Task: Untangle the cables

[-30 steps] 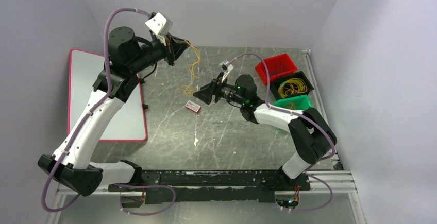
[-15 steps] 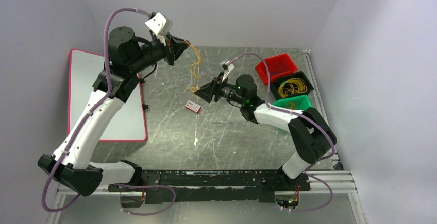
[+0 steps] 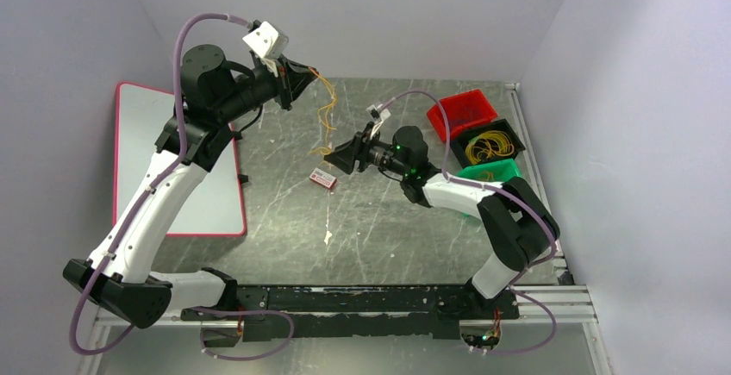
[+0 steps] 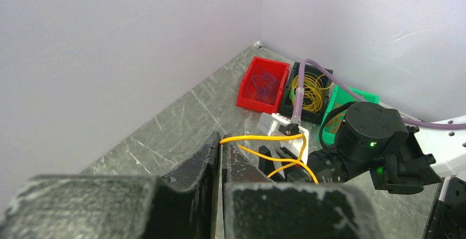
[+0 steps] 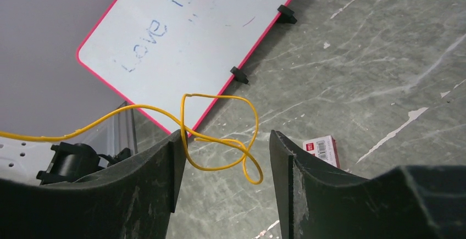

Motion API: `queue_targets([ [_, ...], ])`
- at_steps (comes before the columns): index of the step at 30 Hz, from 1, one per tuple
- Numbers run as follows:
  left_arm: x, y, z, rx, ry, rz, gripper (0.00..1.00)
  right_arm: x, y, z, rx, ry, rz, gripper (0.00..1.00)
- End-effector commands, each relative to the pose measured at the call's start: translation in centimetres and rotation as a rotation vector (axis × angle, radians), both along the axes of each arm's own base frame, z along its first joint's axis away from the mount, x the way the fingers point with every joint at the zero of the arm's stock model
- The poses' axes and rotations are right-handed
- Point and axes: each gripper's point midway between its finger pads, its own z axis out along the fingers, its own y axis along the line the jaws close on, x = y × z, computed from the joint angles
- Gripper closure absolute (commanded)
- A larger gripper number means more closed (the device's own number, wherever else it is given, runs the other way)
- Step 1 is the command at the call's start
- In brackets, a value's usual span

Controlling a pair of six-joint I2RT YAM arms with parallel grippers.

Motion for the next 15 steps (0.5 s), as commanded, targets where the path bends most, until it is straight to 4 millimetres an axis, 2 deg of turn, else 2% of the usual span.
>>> queue_targets([
  [1, -0.3, 0.3, 0.8, -0.017, -0.014, 0.004, 0.93, -0.7, -0.1, 1.0, 0.027, -0.058, 0.02, 0.39],
  [3, -0.3, 0.2, 0.8, -0.018, -0.014, 0.001, 0.93, -0.8, -0.7, 1.3, 0.029, -0.082, 0.0, 0.37],
  [8, -0.4, 0.2, 0.7, -0.018, -0.014, -0.003, 0.93, -0.5, -2.6, 2.3, 0.055, -0.123, -0.115, 0.26],
  [15, -0.5, 0.2, 0.7, -0.022, -0.013, -0.007, 0.93, -0.7, -3.4, 3.1, 0.103, -0.139, -0.151, 0.25],
])
